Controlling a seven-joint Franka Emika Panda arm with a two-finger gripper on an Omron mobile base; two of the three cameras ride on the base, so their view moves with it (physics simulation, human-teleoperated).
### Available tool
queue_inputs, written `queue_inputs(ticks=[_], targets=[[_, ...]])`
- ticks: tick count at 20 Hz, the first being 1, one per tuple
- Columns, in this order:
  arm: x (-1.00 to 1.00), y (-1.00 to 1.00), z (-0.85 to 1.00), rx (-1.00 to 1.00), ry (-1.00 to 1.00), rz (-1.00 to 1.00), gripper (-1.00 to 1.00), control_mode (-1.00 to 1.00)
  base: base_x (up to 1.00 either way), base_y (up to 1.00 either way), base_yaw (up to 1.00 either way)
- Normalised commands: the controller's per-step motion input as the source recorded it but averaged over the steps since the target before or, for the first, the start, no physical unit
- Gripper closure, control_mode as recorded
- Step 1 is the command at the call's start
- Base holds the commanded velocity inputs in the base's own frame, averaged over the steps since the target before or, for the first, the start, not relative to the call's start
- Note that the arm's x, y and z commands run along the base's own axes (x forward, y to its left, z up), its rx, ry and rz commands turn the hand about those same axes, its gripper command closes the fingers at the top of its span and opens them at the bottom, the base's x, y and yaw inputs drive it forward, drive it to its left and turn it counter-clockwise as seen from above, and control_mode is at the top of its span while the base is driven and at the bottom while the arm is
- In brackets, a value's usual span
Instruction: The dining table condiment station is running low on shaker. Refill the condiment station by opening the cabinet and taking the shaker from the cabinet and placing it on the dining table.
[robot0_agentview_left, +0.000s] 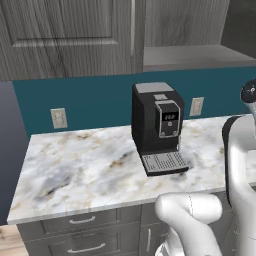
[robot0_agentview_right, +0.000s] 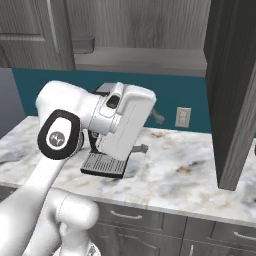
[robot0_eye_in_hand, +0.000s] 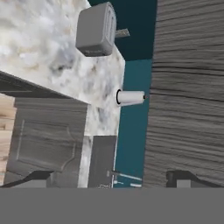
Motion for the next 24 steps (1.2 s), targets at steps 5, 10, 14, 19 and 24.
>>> queue_inputs(ticks=[5, 10, 14, 19, 24], targets=[[0.03, 1.0, -0.35, 0.02, -0.28, 0.0, -1.0, -1.0, 0.0, 0.0, 0.0], [-0.03, 0.86, -0.25, 0.2, -0.46, 0.17, -1.0, -1.0, 0.0, 0.0, 0.0], [0.2, 0.86, -0.02, 0.25, -0.51, 0.32, -1.0, -1.0, 0.0, 0.0, 0.0], [0.48, 0.75, 0.0, 0.27, -0.49, 0.31, -1.0, -1.0, 0.0, 0.0, 0.0], [0.47, 0.9, 0.0, 0.28, -0.39, 0.29, -1.0, -1.0, 0.0, 0.0, 0.0]])
